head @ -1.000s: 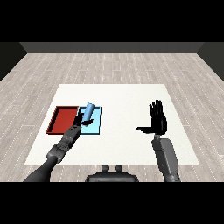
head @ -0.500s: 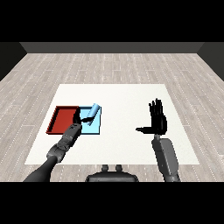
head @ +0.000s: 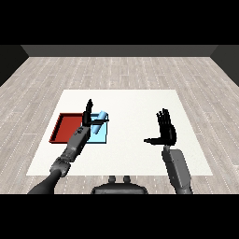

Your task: Pick the blue can and put it in the blue box

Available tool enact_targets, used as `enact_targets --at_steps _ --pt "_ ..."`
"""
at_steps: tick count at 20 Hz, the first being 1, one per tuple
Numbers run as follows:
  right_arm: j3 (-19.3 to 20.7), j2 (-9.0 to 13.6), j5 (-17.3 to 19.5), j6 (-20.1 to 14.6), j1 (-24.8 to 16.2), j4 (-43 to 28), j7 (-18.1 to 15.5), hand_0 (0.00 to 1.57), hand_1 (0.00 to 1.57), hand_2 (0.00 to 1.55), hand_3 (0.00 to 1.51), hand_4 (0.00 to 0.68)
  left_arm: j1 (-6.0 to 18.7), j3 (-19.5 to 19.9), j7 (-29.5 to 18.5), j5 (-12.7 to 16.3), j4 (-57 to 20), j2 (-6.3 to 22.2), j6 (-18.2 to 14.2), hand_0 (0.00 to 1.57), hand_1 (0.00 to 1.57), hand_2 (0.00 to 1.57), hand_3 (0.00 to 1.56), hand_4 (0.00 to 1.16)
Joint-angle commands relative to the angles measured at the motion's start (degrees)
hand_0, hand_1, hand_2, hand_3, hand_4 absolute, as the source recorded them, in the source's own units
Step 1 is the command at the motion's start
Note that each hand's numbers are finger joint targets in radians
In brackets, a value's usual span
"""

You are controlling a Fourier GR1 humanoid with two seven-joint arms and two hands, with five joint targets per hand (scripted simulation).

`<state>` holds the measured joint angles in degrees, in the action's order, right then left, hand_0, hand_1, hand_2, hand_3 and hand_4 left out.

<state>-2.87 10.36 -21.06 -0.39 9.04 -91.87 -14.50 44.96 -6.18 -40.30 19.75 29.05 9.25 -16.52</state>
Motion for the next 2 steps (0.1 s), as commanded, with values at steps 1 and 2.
enact_targets --at_steps 1,2 --pt "0.22 1.75 1.42 1.68 -1.89 2.7 -1.39 0.0 0.0 0.0 0.0 0.0 -5.69 -1.26 -2.58 2.93 9.9 -1.15 12.25 0.0 0.0 0.0 0.0 0.0" --pt "-3.12 -0.96 3.76 -0.05 -1.7 2.57 -1.66 0.0 0.0 0.0 0.0 0.0 -10.27 -2.09 -3.34 3.01 12.64 -0.29 13.44 0.0 0.0 0.0 0.0 0.0"
